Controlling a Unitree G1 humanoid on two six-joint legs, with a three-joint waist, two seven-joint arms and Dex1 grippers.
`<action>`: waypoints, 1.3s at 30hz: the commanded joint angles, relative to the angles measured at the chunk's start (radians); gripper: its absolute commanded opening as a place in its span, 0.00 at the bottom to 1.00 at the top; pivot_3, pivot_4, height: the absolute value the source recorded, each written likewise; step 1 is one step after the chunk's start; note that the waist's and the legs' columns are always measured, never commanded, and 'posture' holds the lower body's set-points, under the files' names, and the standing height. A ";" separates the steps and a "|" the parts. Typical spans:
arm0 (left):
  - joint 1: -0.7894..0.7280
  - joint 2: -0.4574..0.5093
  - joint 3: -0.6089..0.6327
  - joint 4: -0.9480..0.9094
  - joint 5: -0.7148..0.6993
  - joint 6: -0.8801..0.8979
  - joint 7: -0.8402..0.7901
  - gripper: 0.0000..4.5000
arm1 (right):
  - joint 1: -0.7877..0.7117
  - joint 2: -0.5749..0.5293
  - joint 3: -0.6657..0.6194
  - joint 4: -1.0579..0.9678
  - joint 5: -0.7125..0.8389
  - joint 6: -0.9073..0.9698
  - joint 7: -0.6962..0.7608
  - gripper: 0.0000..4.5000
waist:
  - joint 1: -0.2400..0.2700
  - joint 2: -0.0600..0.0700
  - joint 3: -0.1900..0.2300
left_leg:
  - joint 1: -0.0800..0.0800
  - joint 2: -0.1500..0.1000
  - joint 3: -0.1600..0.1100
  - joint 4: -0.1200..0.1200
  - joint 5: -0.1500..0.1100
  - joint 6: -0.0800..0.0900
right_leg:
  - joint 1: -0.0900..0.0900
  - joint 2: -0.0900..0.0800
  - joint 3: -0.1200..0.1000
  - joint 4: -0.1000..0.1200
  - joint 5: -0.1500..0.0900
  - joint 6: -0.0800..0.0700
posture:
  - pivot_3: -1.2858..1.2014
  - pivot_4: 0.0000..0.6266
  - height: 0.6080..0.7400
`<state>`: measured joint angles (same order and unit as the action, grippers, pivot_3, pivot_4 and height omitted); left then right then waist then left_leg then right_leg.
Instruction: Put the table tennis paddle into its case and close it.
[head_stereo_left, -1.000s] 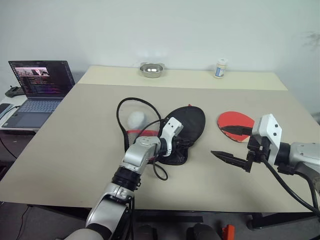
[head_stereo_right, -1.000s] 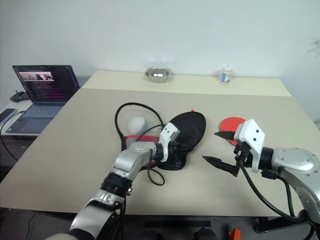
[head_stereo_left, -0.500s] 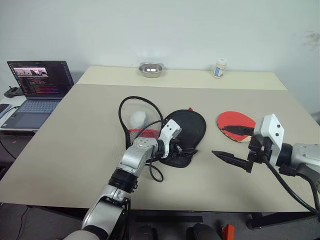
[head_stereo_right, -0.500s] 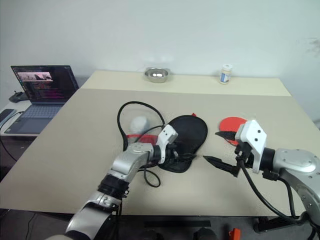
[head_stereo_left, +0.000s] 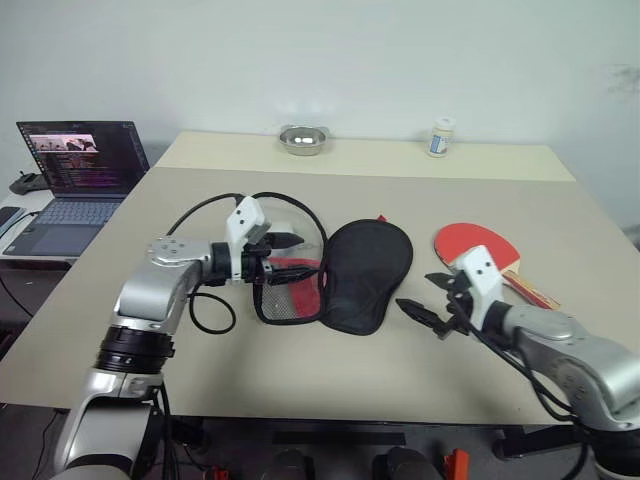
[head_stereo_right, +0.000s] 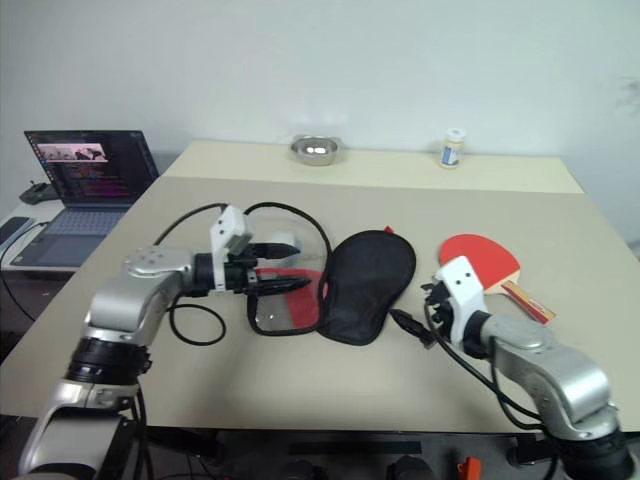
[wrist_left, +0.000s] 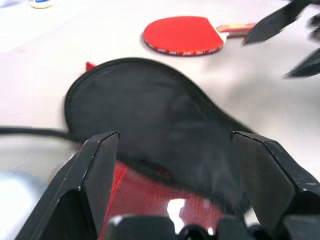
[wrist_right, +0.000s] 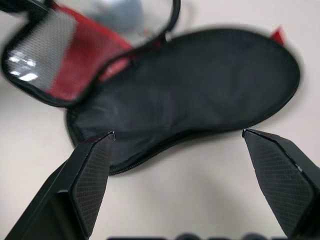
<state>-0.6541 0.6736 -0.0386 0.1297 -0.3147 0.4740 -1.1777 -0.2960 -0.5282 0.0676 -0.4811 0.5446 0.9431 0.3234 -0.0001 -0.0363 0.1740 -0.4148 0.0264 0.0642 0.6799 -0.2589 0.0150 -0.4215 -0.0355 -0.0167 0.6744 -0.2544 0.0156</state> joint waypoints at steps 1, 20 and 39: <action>-0.006 0.010 0.020 -0.028 -0.028 -0.019 -0.022 0.87 | -0.057 0.088 0.028 0.082 -0.065 0.000 -0.077 1.00 | 0.001 0.000 0.000 | 0.000 0.000 0.000 0.000 0.000 0.000 | 0.000 0.000 0.000 0.000 0.000 0.000 | 0.52 0.24 1.00; -0.028 -0.028 0.000 -0.044 -0.016 -0.019 0.002 0.87 | -0.209 0.306 0.071 0.337 -0.204 0.000 -0.107 0.51 | -0.009 0.000 0.000 | 0.000 0.002 0.000 0.000 0.000 0.000 | -0.001 0.001 0.000 0.002 0.000 0.000 | 0.52 0.24 1.00; -0.064 -0.067 -0.054 0.006 0.003 -0.066 -0.014 0.87 | -0.176 0.300 -0.165 0.285 -0.173 0.133 -0.138 0.01 | -0.008 0.000 0.000 | 0.000 0.001 0.000 -0.001 0.000 0.000 | -0.001 0.001 0.001 0.002 0.000 0.000 | 0.52 0.24 1.00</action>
<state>-0.6885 0.6062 -0.0996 0.1375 -0.3098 0.4259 -1.1898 -0.4762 -0.2207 -0.0638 -0.1364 0.3556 1.0575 0.1930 -0.0085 -0.0360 0.1742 -0.4150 0.0277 0.0645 0.6792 -0.2589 0.0150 -0.4229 -0.0348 -0.0158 0.6766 -0.2542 0.0154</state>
